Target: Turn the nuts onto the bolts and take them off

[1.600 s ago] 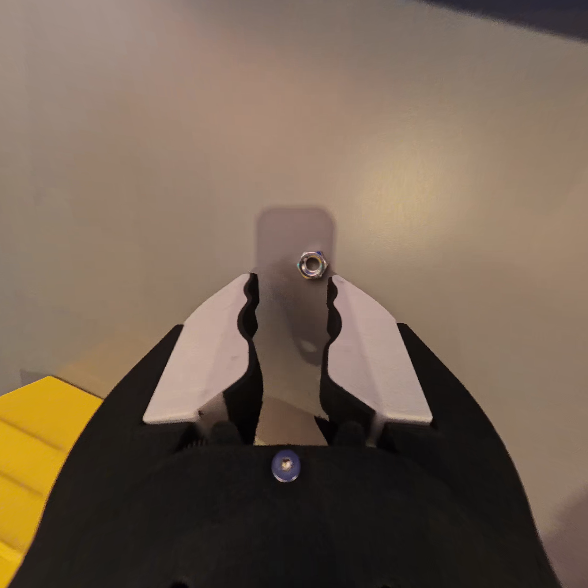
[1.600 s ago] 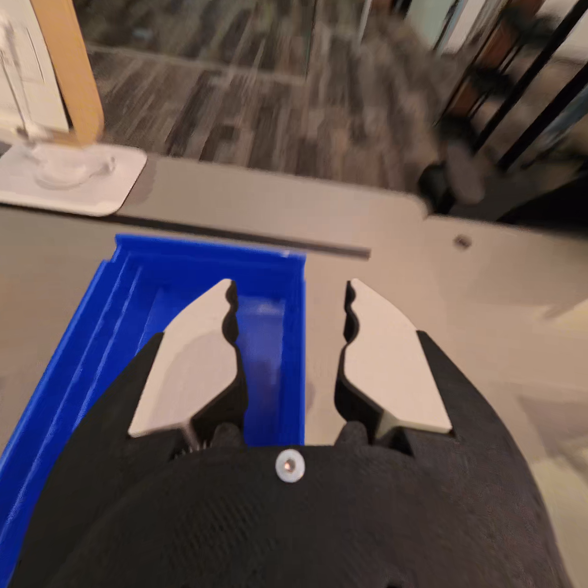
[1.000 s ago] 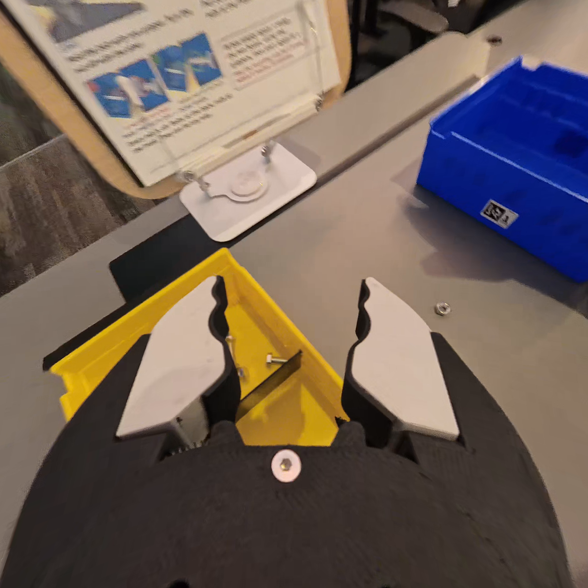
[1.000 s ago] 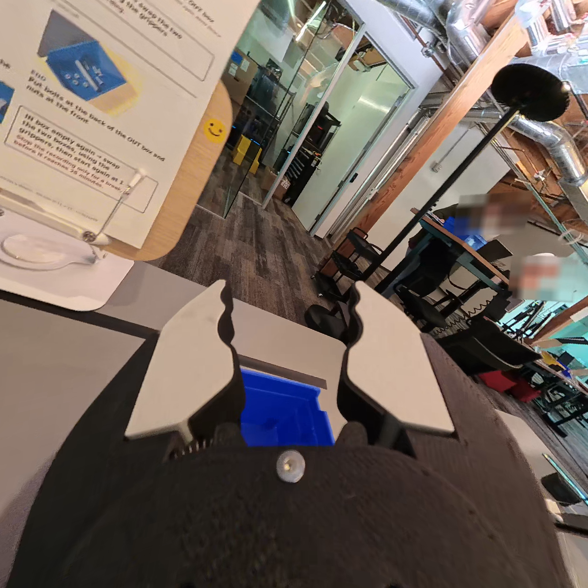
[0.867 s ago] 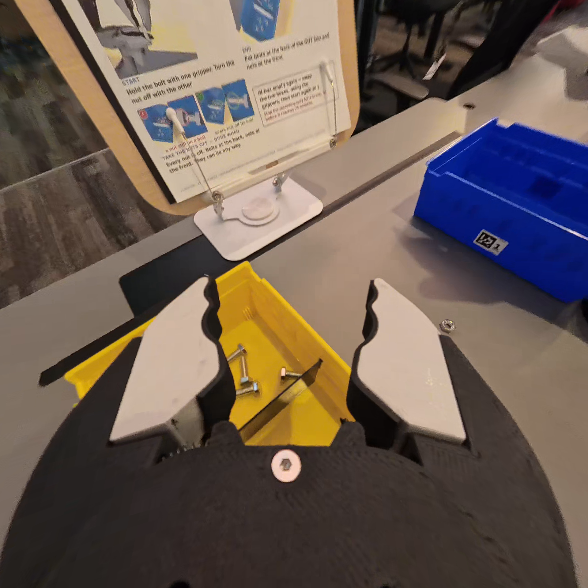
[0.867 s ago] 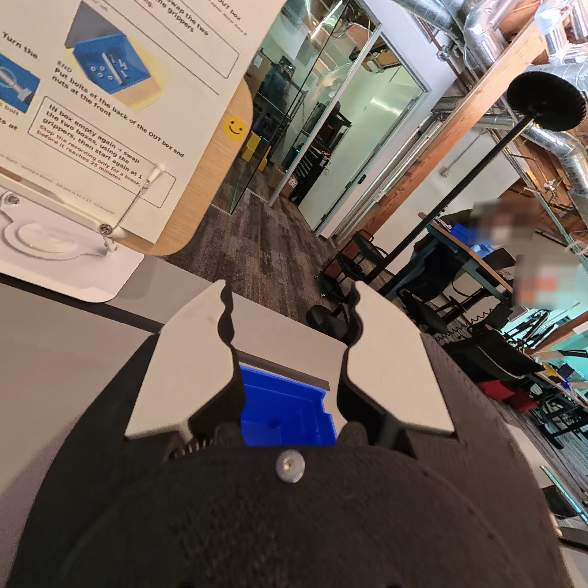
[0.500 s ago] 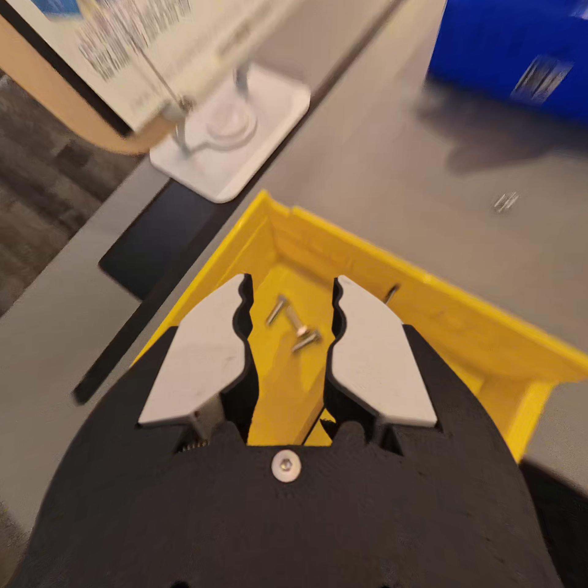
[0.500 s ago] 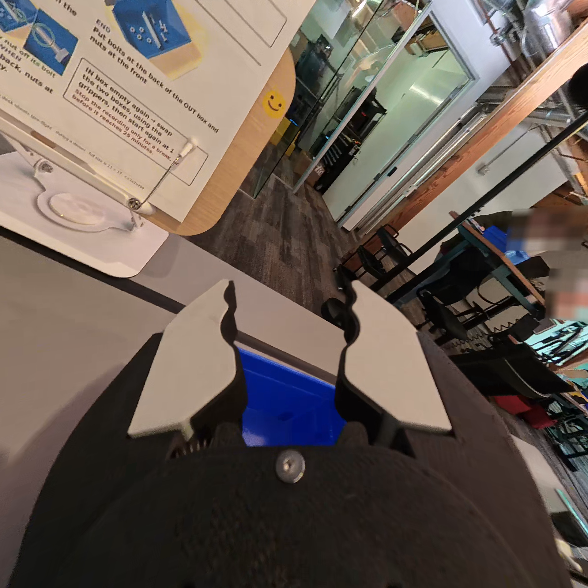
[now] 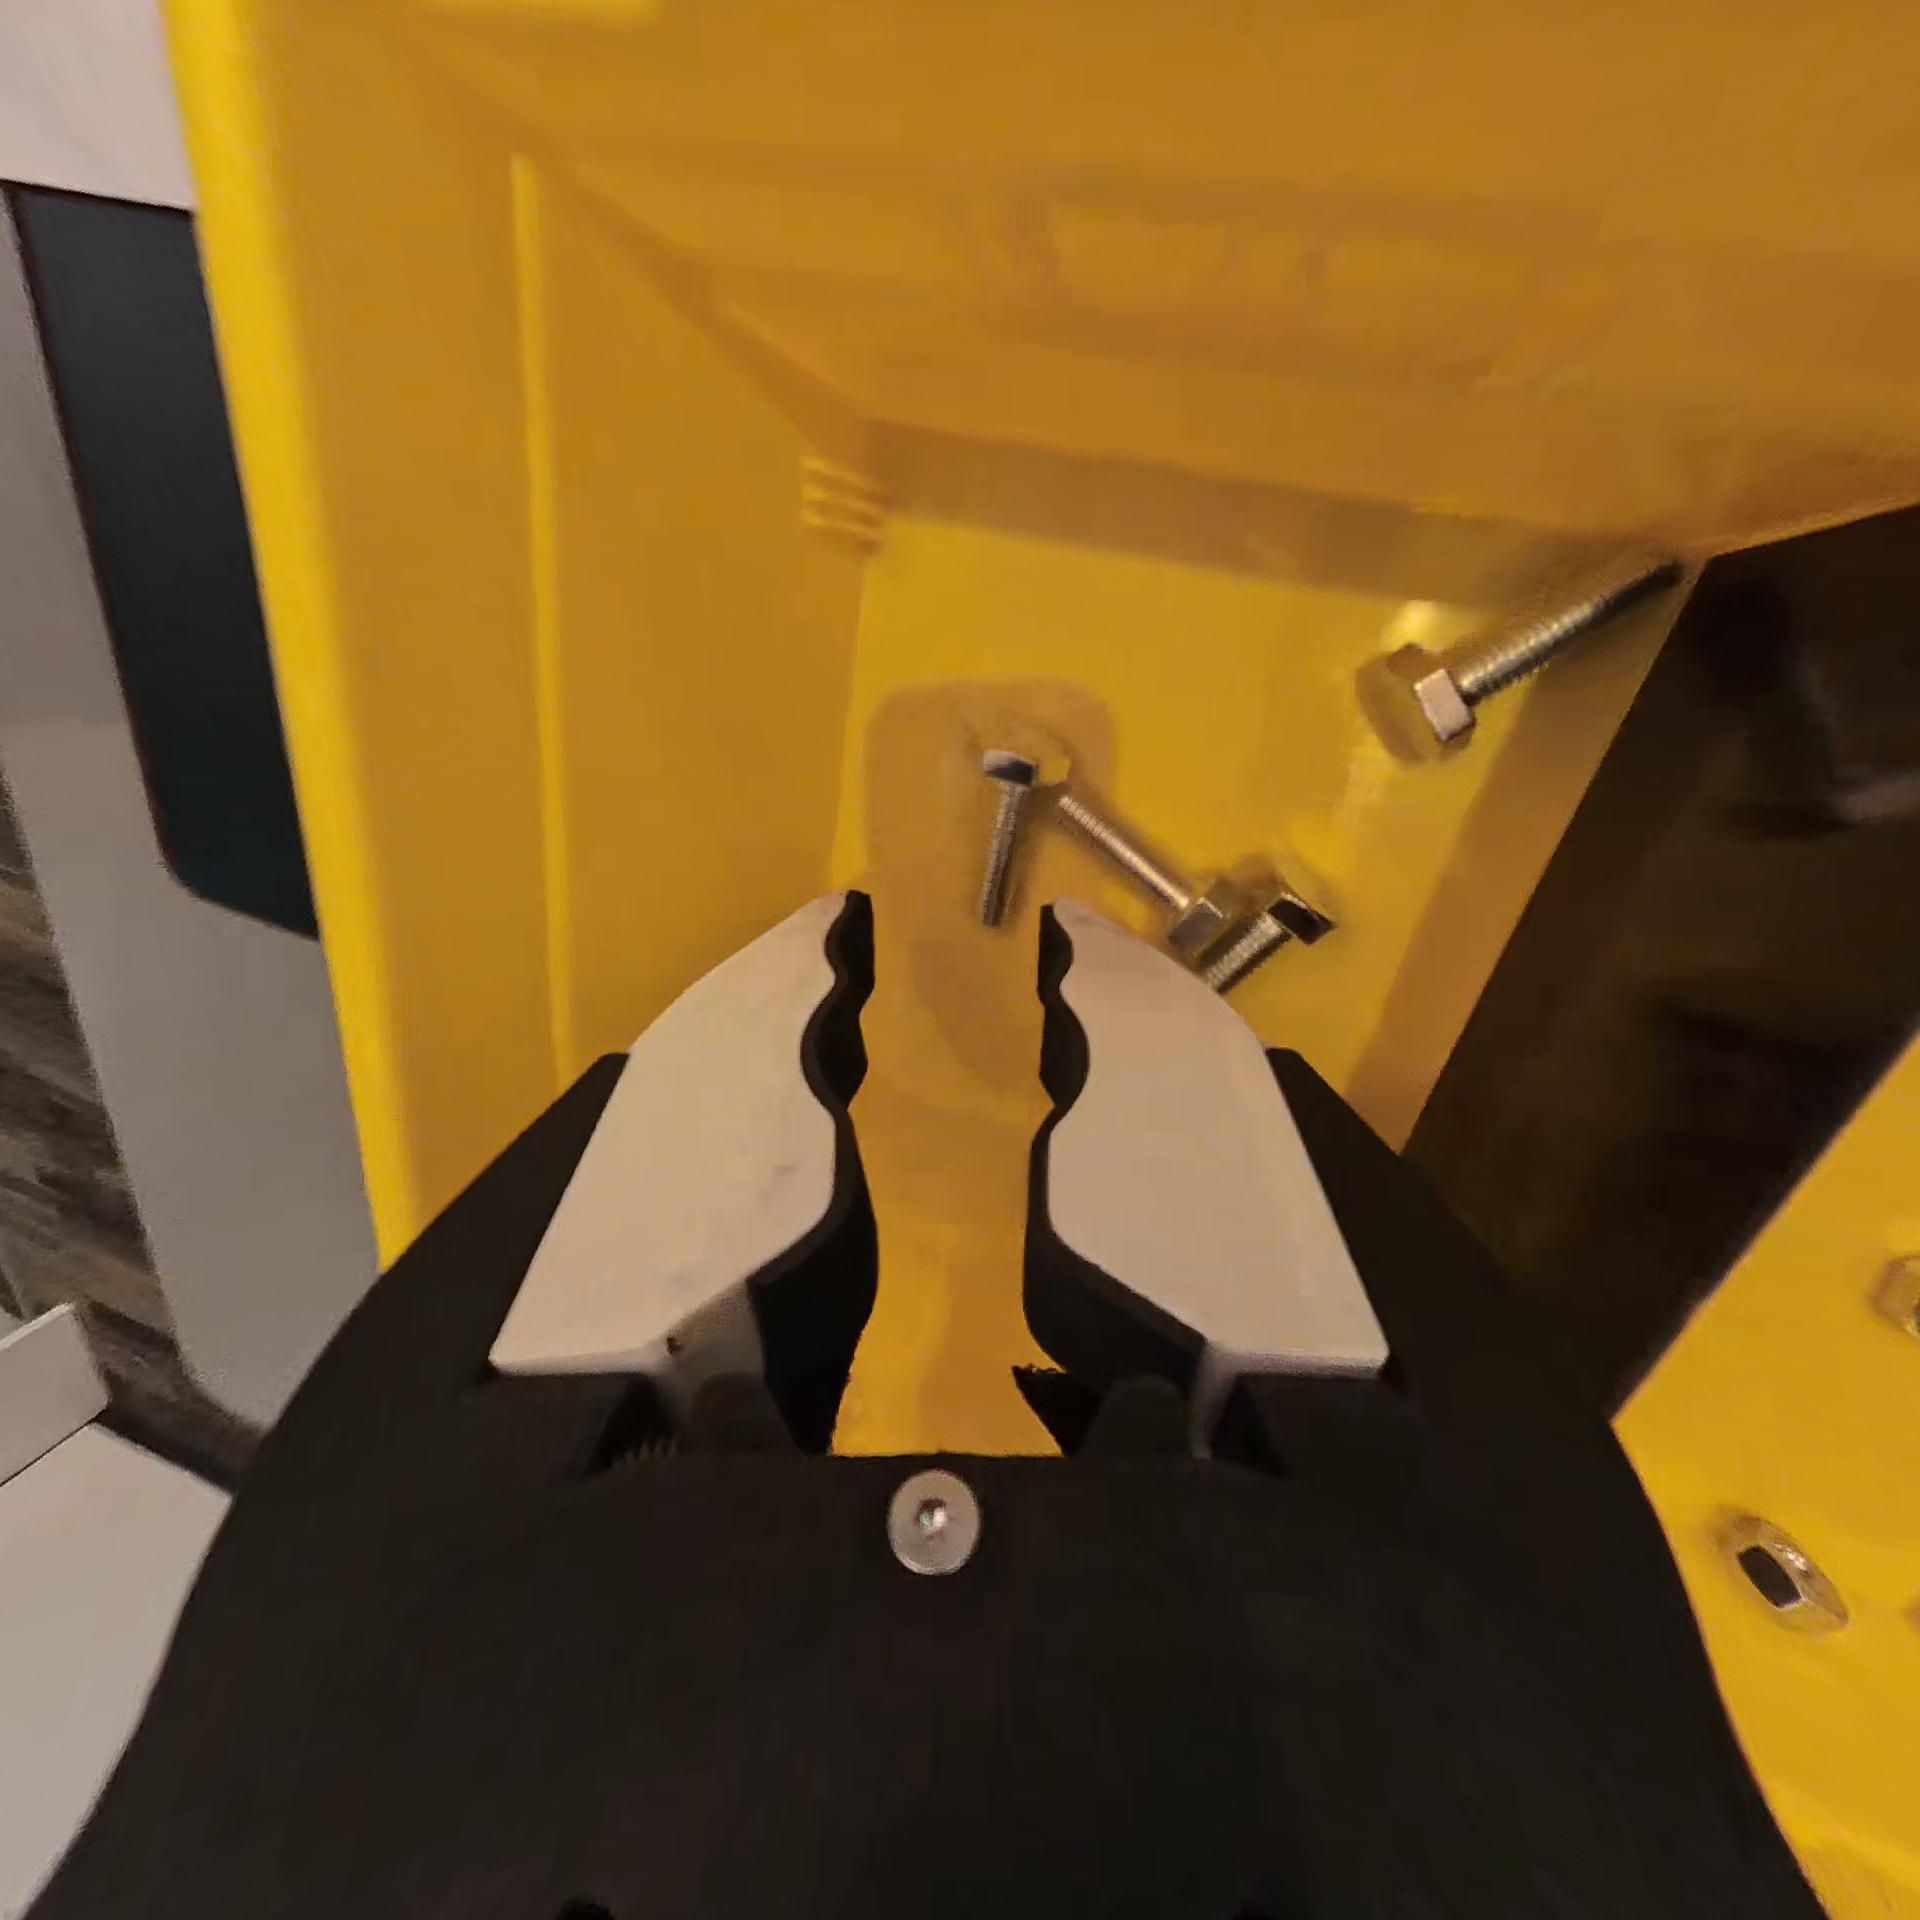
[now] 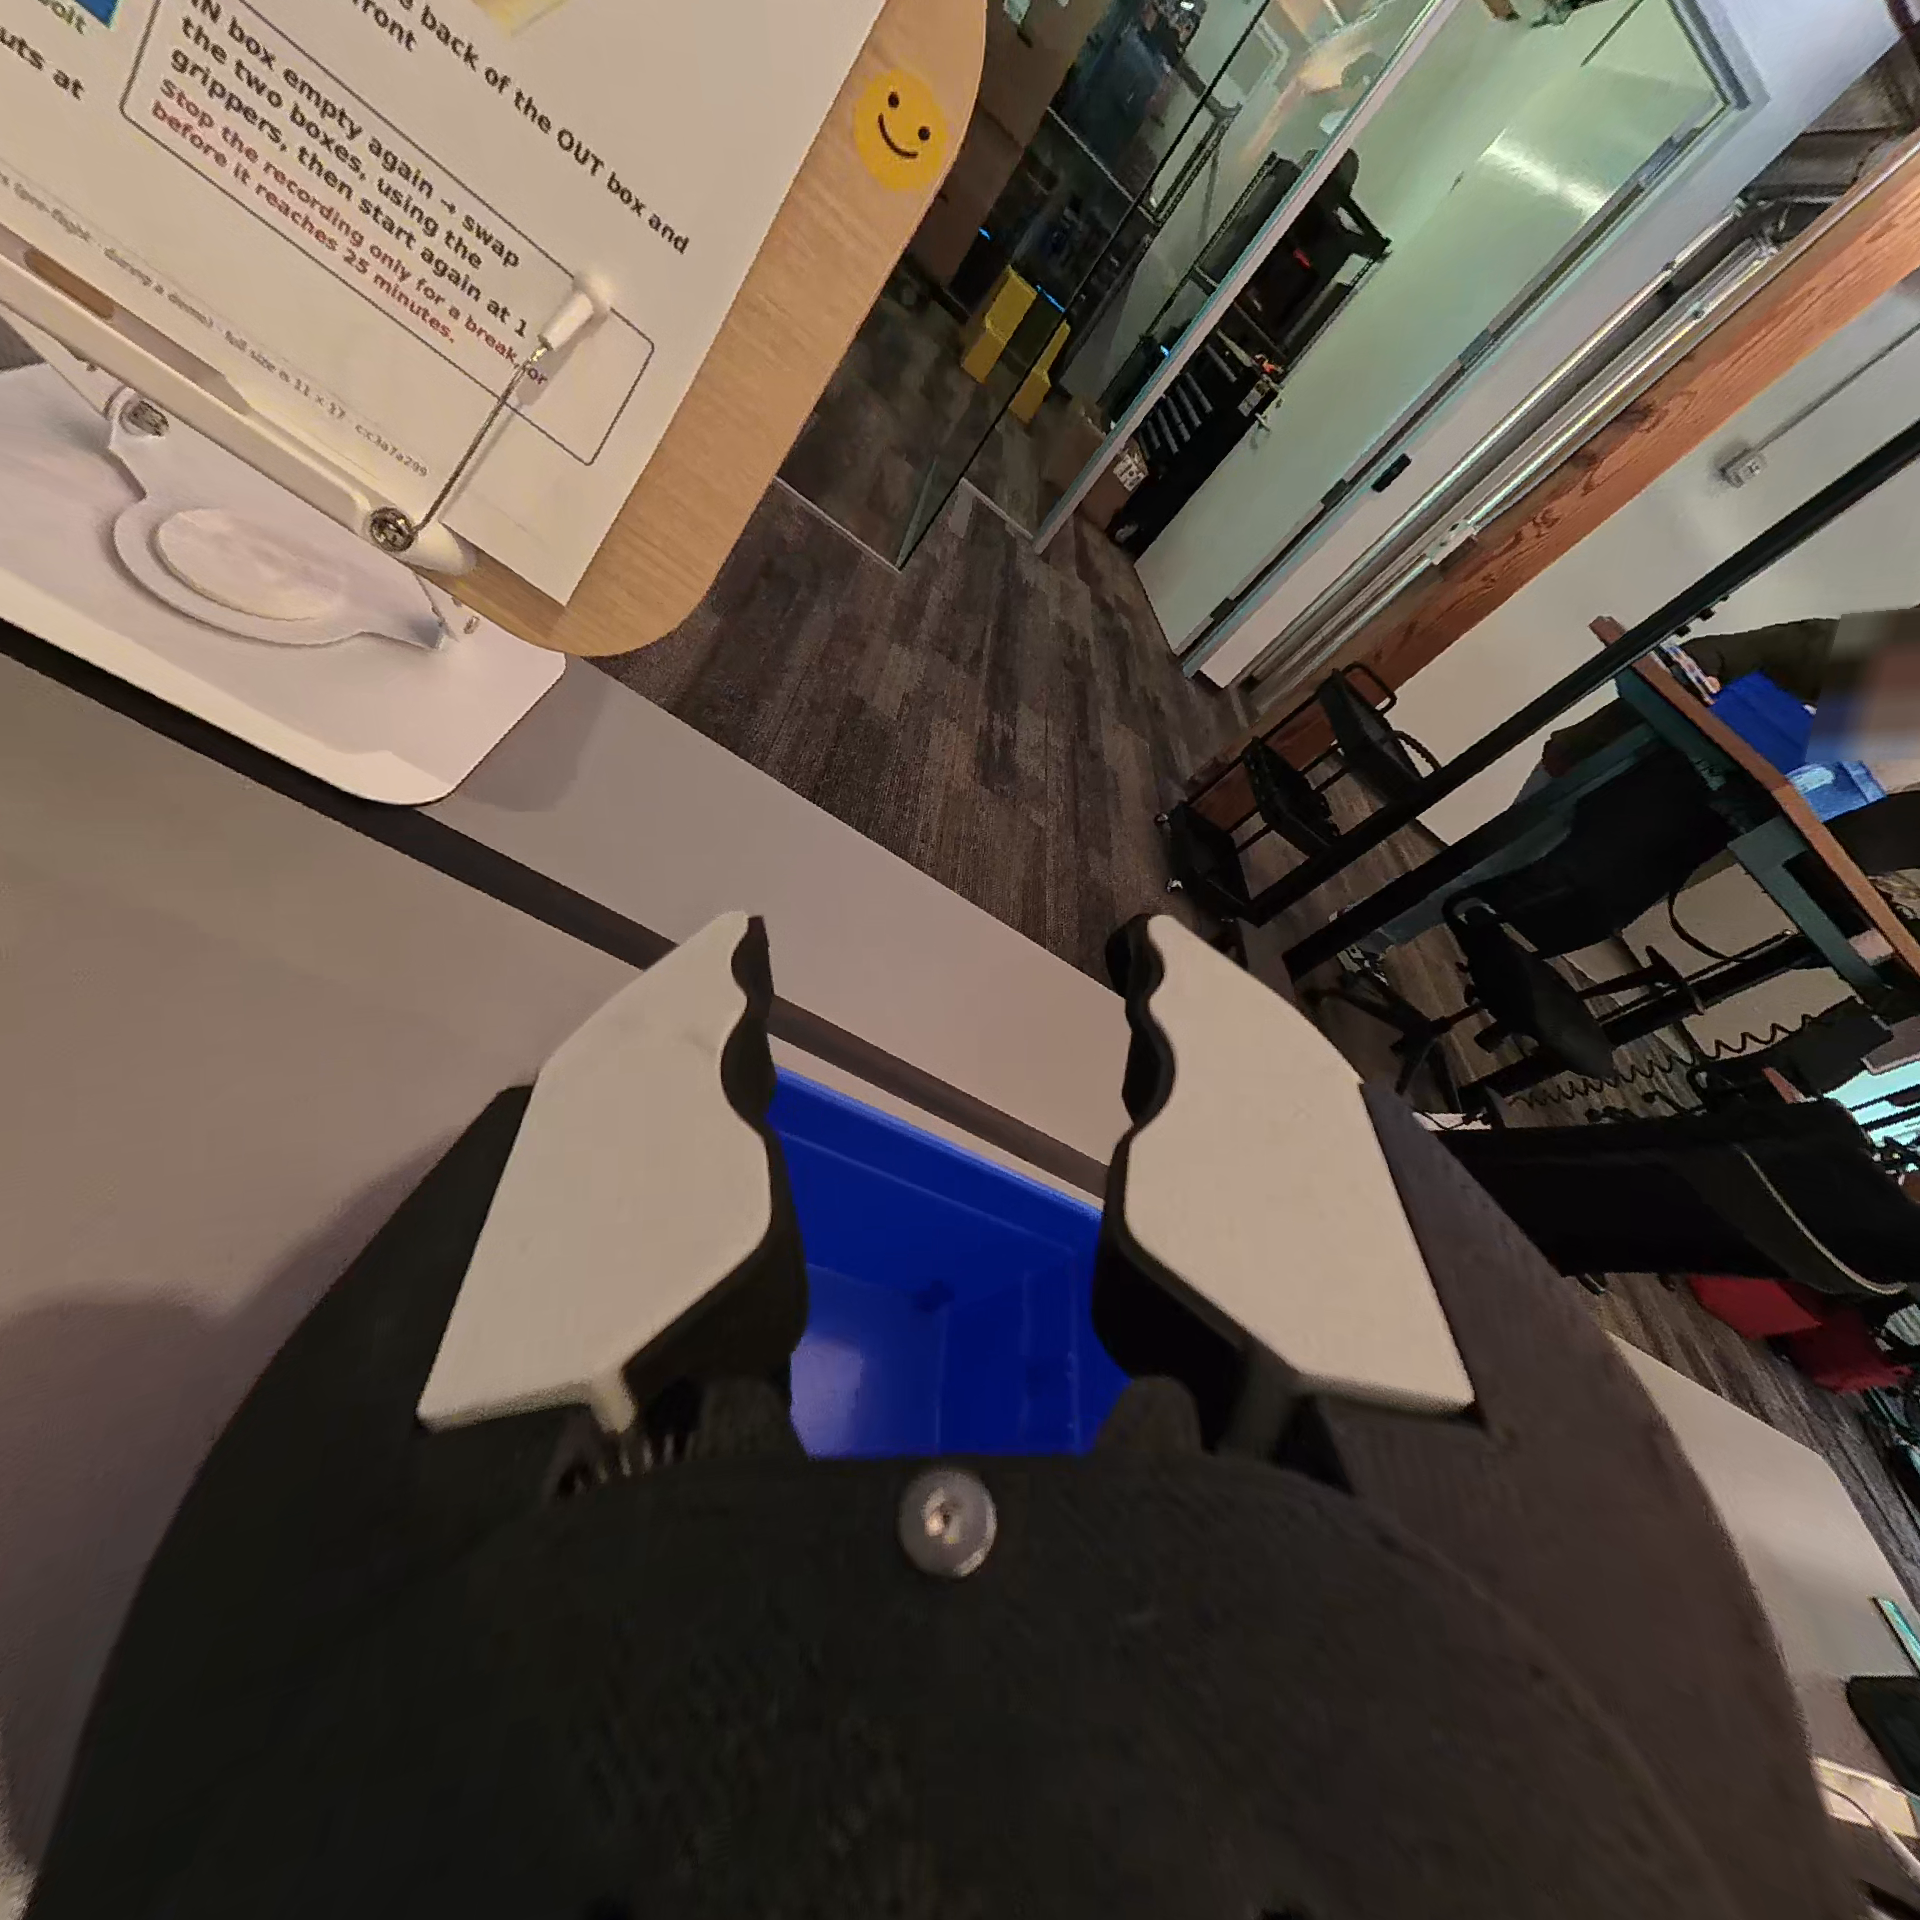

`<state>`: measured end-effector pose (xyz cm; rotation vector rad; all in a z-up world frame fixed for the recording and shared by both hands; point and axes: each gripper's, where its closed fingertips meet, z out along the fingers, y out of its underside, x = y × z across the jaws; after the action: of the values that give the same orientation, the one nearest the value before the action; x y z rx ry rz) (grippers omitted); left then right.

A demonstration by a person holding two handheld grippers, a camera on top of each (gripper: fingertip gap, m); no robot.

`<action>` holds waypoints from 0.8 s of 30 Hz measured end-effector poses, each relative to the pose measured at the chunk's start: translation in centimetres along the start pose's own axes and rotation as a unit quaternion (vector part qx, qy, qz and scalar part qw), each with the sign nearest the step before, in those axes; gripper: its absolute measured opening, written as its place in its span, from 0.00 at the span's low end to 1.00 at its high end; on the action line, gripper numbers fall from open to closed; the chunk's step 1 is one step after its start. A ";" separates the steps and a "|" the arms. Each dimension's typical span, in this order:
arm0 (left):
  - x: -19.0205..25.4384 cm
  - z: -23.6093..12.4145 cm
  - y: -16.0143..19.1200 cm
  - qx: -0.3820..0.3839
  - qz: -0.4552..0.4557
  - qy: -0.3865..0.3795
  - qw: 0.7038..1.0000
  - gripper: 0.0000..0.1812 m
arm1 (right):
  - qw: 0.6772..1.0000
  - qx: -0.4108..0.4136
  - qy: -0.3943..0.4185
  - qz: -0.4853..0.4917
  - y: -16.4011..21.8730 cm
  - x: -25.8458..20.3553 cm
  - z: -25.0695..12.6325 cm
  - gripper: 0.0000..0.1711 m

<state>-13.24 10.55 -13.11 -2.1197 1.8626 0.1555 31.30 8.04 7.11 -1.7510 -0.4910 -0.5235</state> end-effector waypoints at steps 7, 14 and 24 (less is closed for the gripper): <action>1.0 2.0 0.0 -0.008 -0.007 0.067 0.998 0.07 | 1.000 -0.009 -0.010 -0.016 0.2 -0.2 0.3 0.38; -1.6 -1.1 0.5 -0.042 -0.035 -0.068 0.996 0.05 | 0.999 0.021 -0.005 -0.037 -1.3 -0.5 -0.6 0.36; -1.6 -21.3 -5.7 0.127 -0.214 -0.397 0.883 0.05 | 0.997 0.047 0.013 -0.053 -2.9 -0.6 -1.6 0.36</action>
<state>-10.53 6.17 8.43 -1.8167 0.8707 0.5448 28.99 7.10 9.40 -1.6327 -0.5843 -0.5887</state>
